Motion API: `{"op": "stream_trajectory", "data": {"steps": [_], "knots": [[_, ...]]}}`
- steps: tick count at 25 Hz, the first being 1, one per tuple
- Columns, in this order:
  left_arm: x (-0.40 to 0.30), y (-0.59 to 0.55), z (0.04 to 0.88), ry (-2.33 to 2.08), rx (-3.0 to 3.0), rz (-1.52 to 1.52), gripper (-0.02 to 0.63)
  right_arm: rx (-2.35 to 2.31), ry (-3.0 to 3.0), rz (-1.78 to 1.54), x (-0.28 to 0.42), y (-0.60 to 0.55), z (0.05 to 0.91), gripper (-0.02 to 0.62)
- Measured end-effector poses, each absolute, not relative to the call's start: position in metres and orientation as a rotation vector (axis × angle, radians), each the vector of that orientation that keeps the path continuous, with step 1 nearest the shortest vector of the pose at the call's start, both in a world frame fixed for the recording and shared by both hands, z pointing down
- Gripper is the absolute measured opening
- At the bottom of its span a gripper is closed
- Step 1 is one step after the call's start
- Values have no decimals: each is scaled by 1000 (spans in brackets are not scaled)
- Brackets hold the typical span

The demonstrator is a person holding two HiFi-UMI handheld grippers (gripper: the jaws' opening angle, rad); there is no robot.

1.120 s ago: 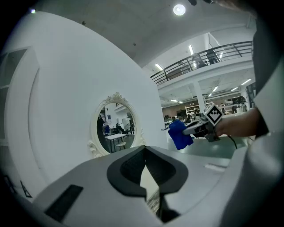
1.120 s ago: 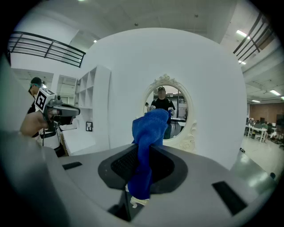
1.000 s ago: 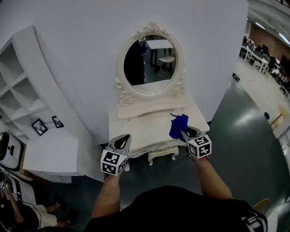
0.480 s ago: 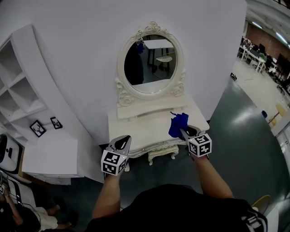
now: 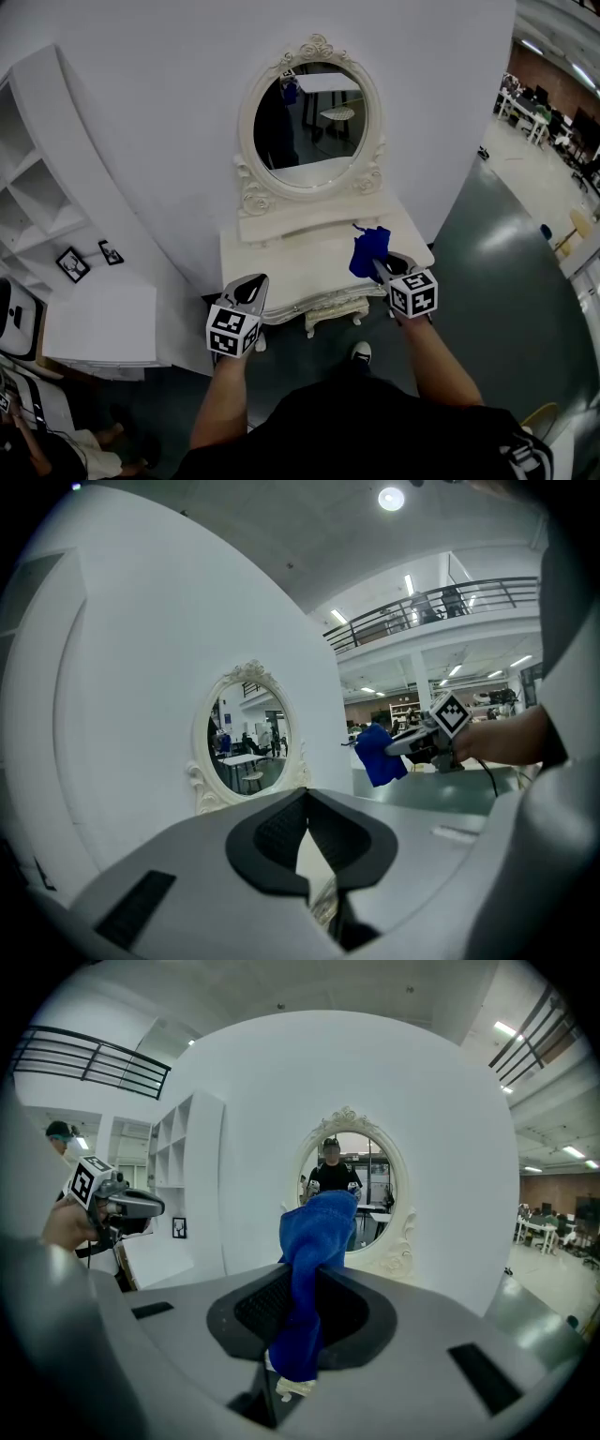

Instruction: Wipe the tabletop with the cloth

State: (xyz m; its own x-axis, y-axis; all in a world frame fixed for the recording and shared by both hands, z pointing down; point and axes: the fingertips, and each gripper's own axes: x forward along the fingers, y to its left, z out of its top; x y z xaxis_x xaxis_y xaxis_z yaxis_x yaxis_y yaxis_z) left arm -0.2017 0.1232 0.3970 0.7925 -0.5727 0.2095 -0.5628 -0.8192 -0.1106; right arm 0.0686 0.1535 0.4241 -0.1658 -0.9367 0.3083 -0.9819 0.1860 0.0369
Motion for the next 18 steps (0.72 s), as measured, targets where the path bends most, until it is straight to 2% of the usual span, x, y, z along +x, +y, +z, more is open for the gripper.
{"op": "stream_trajectory", "data": {"steps": [18], "knots": [[-132,19,419,995,-2923,-444,9,1761,-2228,326,136,39,462,58]]}}
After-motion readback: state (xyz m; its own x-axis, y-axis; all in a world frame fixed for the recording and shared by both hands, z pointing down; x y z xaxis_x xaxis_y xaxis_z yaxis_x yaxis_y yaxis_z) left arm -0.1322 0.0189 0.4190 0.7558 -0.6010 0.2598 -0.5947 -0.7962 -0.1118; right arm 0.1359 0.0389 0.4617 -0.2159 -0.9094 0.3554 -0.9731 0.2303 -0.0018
